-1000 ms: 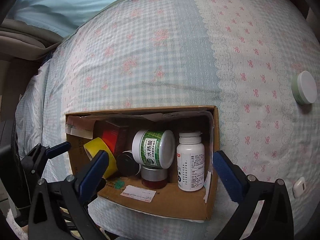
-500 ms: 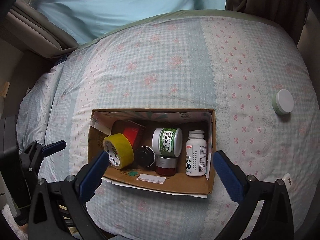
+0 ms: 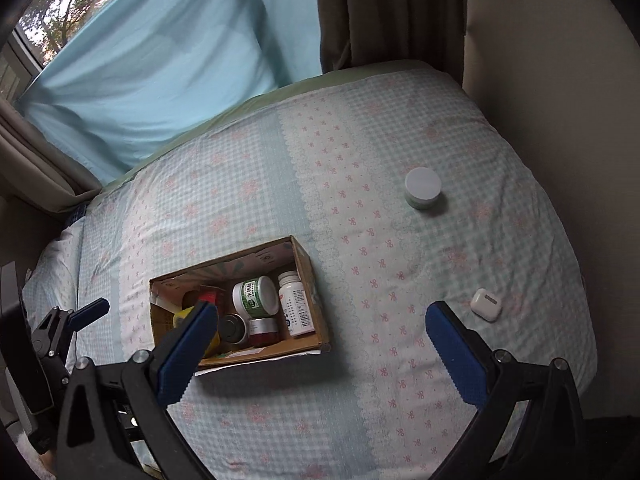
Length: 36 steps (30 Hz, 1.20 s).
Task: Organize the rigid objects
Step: 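Lift both tools away from the box toward the remaining items, then grasp the green-labelled jar with the left tool while the right tool grasps the white earbud case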
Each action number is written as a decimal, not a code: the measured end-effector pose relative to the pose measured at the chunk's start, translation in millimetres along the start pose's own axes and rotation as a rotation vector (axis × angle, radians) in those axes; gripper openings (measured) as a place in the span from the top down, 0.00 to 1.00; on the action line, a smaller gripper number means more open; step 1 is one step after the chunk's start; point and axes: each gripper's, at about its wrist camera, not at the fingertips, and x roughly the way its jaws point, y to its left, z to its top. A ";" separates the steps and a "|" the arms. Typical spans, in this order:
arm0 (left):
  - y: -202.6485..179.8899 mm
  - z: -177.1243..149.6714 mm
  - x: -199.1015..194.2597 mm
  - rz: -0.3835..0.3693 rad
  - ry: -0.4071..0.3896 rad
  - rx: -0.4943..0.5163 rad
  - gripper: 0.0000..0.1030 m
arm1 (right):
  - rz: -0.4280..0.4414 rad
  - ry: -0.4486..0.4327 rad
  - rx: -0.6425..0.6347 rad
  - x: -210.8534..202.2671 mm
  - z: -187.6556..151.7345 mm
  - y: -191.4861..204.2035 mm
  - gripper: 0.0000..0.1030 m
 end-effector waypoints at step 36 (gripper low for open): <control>-208.9 196.8 325.1 -0.046 0.083 0.410 0.00 | -0.321 0.076 0.595 187.6 -60.6 -227.2 0.07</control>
